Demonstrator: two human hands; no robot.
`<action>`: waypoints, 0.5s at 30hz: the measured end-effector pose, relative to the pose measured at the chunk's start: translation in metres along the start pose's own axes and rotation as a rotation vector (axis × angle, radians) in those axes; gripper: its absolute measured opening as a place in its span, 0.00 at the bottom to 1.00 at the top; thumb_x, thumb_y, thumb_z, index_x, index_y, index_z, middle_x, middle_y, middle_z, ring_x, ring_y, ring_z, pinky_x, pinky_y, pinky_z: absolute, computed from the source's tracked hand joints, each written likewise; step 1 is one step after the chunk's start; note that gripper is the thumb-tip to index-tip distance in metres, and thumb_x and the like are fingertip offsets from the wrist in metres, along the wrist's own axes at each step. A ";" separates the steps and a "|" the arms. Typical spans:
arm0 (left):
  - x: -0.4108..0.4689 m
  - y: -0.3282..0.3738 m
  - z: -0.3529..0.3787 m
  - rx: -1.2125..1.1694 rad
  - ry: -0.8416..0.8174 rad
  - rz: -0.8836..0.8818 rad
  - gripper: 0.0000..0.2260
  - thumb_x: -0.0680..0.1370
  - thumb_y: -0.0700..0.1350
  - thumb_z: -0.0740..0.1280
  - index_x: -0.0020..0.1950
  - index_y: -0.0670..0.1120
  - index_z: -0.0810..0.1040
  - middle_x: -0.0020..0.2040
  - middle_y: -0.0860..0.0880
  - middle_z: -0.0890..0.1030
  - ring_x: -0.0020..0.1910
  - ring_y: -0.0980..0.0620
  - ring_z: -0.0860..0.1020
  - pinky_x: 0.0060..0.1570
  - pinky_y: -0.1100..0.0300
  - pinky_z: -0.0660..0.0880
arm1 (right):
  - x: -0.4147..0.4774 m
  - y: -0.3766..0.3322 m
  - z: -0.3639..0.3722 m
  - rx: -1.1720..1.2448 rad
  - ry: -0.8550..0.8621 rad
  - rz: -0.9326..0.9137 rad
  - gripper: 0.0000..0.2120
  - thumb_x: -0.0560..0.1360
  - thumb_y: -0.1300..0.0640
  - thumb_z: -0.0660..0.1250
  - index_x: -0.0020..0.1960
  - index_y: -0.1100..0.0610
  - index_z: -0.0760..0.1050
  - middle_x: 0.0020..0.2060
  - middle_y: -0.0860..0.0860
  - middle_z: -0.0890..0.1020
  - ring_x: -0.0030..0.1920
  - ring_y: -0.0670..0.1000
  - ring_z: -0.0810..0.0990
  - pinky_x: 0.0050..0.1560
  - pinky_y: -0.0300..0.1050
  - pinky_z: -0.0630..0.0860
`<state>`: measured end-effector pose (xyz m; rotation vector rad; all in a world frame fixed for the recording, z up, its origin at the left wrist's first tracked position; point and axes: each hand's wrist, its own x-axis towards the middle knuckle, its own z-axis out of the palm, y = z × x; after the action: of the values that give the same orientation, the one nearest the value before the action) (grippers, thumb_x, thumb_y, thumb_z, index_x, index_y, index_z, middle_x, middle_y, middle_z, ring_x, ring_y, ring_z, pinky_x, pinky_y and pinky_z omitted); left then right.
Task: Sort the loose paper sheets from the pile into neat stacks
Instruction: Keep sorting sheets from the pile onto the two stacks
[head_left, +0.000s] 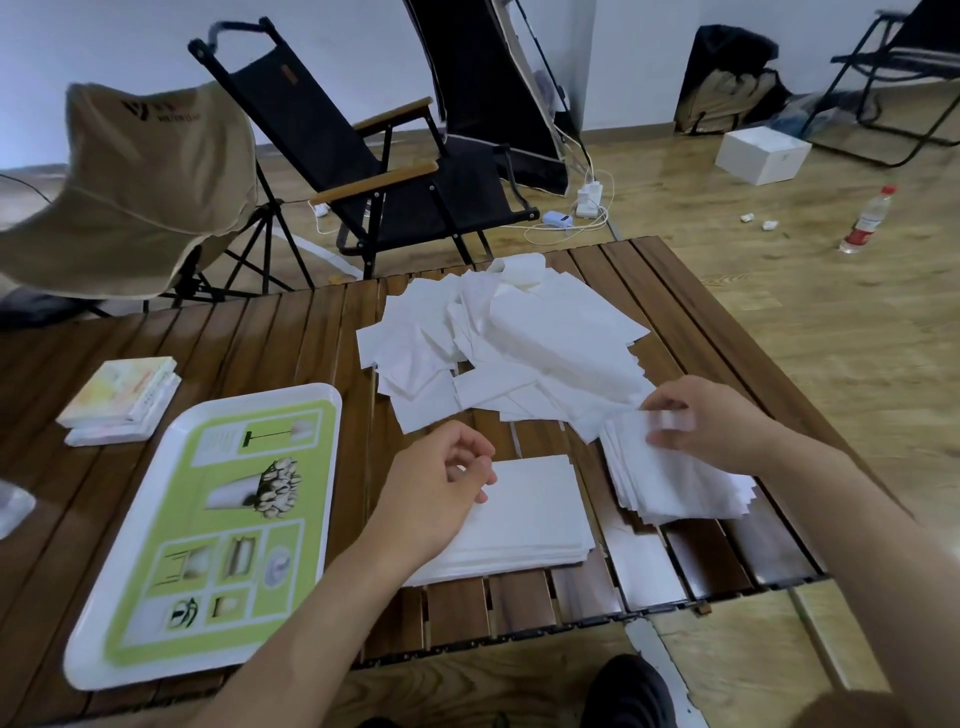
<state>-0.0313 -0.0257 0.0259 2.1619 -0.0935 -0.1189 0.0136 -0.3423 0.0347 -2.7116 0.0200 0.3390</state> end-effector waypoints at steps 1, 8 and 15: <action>0.001 -0.002 0.000 0.056 0.038 0.007 0.04 0.82 0.46 0.68 0.52 0.55 0.78 0.45 0.59 0.83 0.43 0.59 0.83 0.42 0.71 0.75 | -0.001 -0.001 -0.001 -0.018 0.043 0.003 0.21 0.73 0.52 0.77 0.64 0.52 0.77 0.59 0.49 0.77 0.58 0.50 0.77 0.59 0.47 0.75; 0.056 -0.046 -0.017 0.668 0.226 0.232 0.11 0.79 0.44 0.70 0.60 0.46 0.77 0.58 0.49 0.77 0.57 0.47 0.76 0.53 0.50 0.76 | -0.006 -0.024 0.005 -0.019 0.048 -0.010 0.08 0.74 0.54 0.74 0.44 0.47 0.75 0.42 0.44 0.80 0.43 0.47 0.79 0.47 0.47 0.80; 0.135 -0.070 -0.021 1.039 0.254 0.183 0.12 0.83 0.49 0.64 0.63 0.43 0.75 0.57 0.44 0.79 0.54 0.43 0.78 0.49 0.51 0.74 | -0.005 -0.039 0.009 -0.029 0.044 0.011 0.07 0.80 0.46 0.66 0.47 0.49 0.77 0.43 0.45 0.82 0.45 0.48 0.81 0.48 0.46 0.80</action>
<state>0.1065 0.0153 -0.0275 3.1594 -0.2452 0.3978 0.0090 -0.3037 0.0433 -2.7484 0.0424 0.2850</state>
